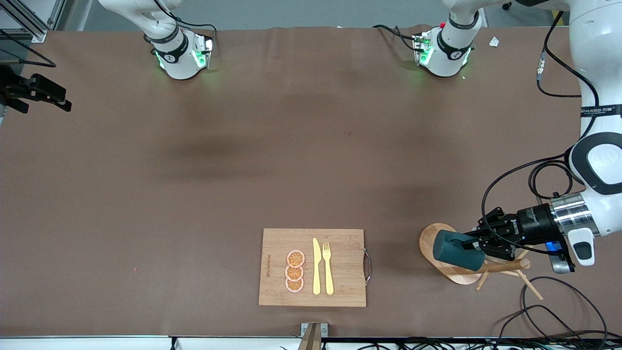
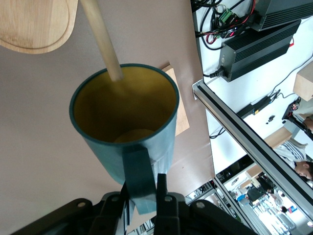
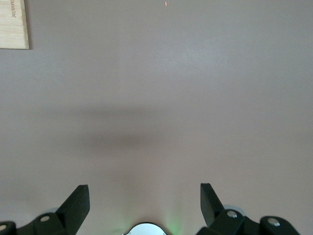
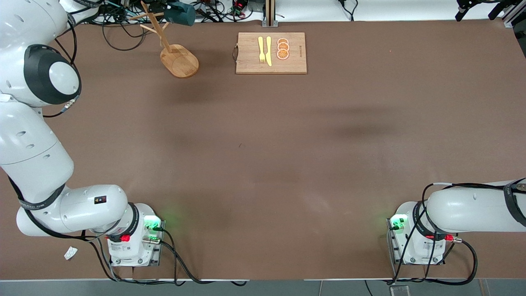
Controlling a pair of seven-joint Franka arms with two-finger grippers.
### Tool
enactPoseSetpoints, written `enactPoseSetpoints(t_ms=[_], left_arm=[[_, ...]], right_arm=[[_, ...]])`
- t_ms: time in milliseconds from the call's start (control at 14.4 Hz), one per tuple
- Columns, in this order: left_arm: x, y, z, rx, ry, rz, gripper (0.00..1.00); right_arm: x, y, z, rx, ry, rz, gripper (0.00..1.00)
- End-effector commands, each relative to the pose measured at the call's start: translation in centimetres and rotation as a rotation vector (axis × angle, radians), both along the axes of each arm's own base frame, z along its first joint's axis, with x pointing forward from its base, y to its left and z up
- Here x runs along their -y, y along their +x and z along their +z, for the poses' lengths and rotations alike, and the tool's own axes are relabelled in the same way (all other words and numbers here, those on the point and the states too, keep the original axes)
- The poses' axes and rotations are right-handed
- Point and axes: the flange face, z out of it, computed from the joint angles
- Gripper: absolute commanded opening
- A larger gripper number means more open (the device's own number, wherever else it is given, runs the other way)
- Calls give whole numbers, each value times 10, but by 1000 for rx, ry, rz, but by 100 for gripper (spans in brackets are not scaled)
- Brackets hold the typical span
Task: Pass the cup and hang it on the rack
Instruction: 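Hang the mug handle onto a rack peg with the left gripper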
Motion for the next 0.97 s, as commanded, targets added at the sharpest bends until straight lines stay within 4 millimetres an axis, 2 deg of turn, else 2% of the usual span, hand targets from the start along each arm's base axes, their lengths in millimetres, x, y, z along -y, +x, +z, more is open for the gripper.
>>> enactPoseSetpoints(t_ms=[0,554,901], left_arm=[[-17,-1,-5,0,-43,-17,0],[-60,1,-16,-11,-125,48,0],[-74,2,-23,-22,-169,82,0]], right_arm=[[-2,-8,6,15,-16,6,100],[-6,-8,6,15,-17,14,100],[-6,-9,6,11,-17,15,100]])
